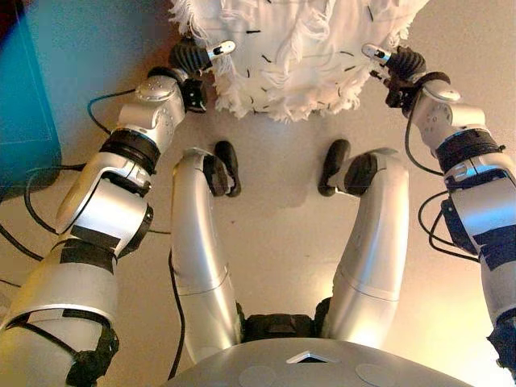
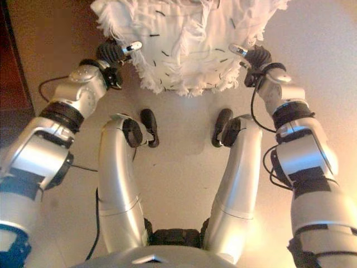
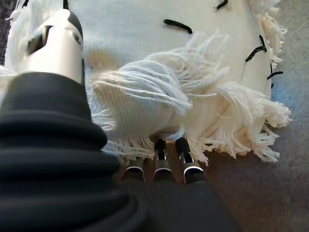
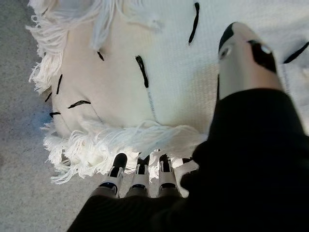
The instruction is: Pick up the cushion and take it to the sofa
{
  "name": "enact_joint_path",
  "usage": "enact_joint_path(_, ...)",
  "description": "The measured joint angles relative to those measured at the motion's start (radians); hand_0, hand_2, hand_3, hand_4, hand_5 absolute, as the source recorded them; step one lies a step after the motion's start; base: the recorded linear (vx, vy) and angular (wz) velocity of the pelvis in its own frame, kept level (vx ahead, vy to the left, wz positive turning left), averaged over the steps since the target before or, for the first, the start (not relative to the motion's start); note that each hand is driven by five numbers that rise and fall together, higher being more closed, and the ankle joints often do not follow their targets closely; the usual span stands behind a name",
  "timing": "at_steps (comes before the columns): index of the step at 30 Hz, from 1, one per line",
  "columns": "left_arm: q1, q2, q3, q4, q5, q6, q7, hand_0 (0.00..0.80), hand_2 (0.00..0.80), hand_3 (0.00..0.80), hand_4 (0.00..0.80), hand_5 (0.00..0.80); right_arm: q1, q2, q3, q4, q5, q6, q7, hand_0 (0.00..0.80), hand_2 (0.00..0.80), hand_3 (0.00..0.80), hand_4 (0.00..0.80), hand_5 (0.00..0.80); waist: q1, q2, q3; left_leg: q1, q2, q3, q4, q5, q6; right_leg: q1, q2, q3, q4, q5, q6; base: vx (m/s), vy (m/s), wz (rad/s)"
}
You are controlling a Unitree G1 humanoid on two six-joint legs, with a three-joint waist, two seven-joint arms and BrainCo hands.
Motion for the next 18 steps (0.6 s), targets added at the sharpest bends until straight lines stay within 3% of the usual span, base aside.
enact_joint_path(4,-0.001,-0.009,-0.031,-0.002,-0.001,0.008,-0.009,0.000,0.000,0.000,0.000,0.000,0.000,0.010,0.013,-0.001,0.000,0.004,-0.006,0.000,0.000,0.000,0.000,0.000,-0.001,-0.001,0.000,0.001,0.011,0.007,0.014,0.004,0.007,0.000,-0.013,0.002,0.021,-0.007,-0.003,0.018,-0.012,0.09)
enact_joint_path(5,-0.001,-0.011,-0.034,-0.002,-0.002,0.011,-0.010,0.264,0.264,0.264,0.264,0.264,0.000,0.016,0.017,-0.001,-0.003,0.004,-0.009,0.000,0.000,0.000,0.000,0.000,-0.001,-0.002,0.000,0.001,0.013,0.008,0.019,0.003,0.008,0.000,-0.013,0.004,0.027,-0.008,-0.003,0.020,-0.022,0.04)
enact_joint_path(6,-0.001,-0.013,-0.037,-0.002,-0.004,0.011,-0.009,0.602,0.602,0.602,0.602,0.602,0.000,0.022,0.021,-0.002,-0.004,0.004,-0.015,0.000,0.000,0.000,0.000,0.000,-0.001,-0.002,0.000,0.001,0.015,0.009,0.024,0.003,0.009,0.000,-0.013,0.004,0.032,-0.009,-0.003,0.000,0.000,0.00)
enact_joint_path(7,-0.001,-0.015,-0.038,-0.002,-0.012,0.013,-0.009,0.800,0.800,0.800,0.800,0.800,0.000,0.025,0.027,-0.003,-0.004,0.004,-0.022,0.157,0.157,0.157,0.157,0.157,-0.001,-0.002,0.000,0.001,0.015,0.009,0.028,0.002,0.010,0.000,-0.013,0.006,0.035,-0.009,-0.003,0.021,-0.032,0.00)
enact_joint_path(8,-0.001,-0.016,-0.038,-0.002,-0.012,0.015,-0.008,0.800,0.800,0.800,0.800,0.800,0.000,0.028,0.032,-0.004,-0.004,0.003,-0.024,0.307,0.307,0.307,0.307,0.307,-0.002,-0.003,0.001,0.001,0.016,0.009,0.030,0.003,0.011,0.000,-0.014,0.007,0.038,-0.009,-0.003,0.000,0.000,0.00)
enact_joint_path(9,-0.001,-0.015,-0.039,-0.002,-0.012,0.018,-0.006,0.800,0.800,0.800,0.800,0.800,0.002,0.028,0.033,-0.008,-0.004,0.003,-0.025,0.800,0.800,0.800,0.800,0.800,-0.003,-0.004,0.001,0.001,0.018,0.010,0.033,0.003,0.014,0.001,-0.014,0.008,0.042,-0.009,-0.004,0.000,0.000,0.00)
enact_joint_path(18,0.032,-0.013,-0.071,-0.011,-0.012,0.028,0.003,0.800,0.800,0.800,0.800,0.800,0.050,0.025,0.036,-0.077,-0.026,0.003,-0.052,0.800,0.800,0.800,0.800,0.800,-0.023,-0.011,0.004,0.002,0.034,0.016,0.068,0.004,0.021,0.001,-0.029,0.015,0.089,-0.024,-0.006,0.014,-0.005,0.06)
